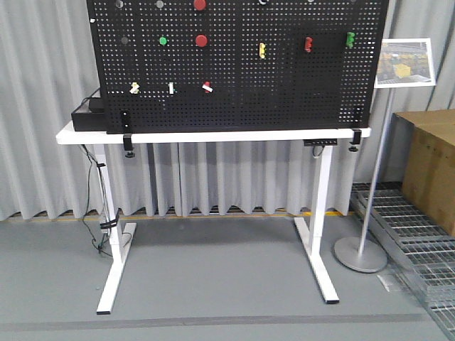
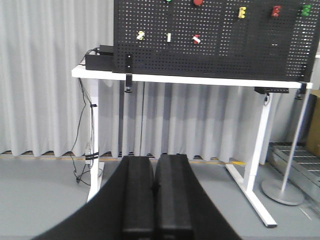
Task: Rotate knob clockwise with right arm
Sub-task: 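Drive the base toward the black pegboard with both arms raised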
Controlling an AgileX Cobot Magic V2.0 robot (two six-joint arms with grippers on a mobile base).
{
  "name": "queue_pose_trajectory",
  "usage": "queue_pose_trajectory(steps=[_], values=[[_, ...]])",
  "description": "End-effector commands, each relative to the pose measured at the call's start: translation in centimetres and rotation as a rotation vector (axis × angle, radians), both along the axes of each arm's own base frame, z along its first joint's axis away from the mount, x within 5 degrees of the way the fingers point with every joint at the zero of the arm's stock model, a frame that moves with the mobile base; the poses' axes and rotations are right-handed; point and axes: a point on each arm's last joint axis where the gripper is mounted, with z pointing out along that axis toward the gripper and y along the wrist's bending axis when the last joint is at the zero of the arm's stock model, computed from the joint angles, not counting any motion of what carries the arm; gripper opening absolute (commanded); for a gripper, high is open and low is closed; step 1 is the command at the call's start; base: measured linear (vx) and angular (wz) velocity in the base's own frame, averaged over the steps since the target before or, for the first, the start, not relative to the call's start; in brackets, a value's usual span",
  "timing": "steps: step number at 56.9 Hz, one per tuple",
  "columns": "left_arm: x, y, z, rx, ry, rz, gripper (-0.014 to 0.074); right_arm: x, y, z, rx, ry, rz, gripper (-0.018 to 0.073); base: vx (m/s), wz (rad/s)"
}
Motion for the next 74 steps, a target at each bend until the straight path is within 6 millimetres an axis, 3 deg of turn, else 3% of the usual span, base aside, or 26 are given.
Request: queue_pose_trajectory(steps=[1,74], values=[[0.01,0.10,0.29,-0.020,-0.068,0.011,-0.0006,0.04,0.06,0.53,0.000,-0.085,0.007,-0.0009,0.16,0.11],[0.01,0.10,0.29,-0.020,-0.068,0.011,-0.0006,0.04,0.06,0.53,0.000,-0.085,0.007,-0.0009,0.33,0.03]])
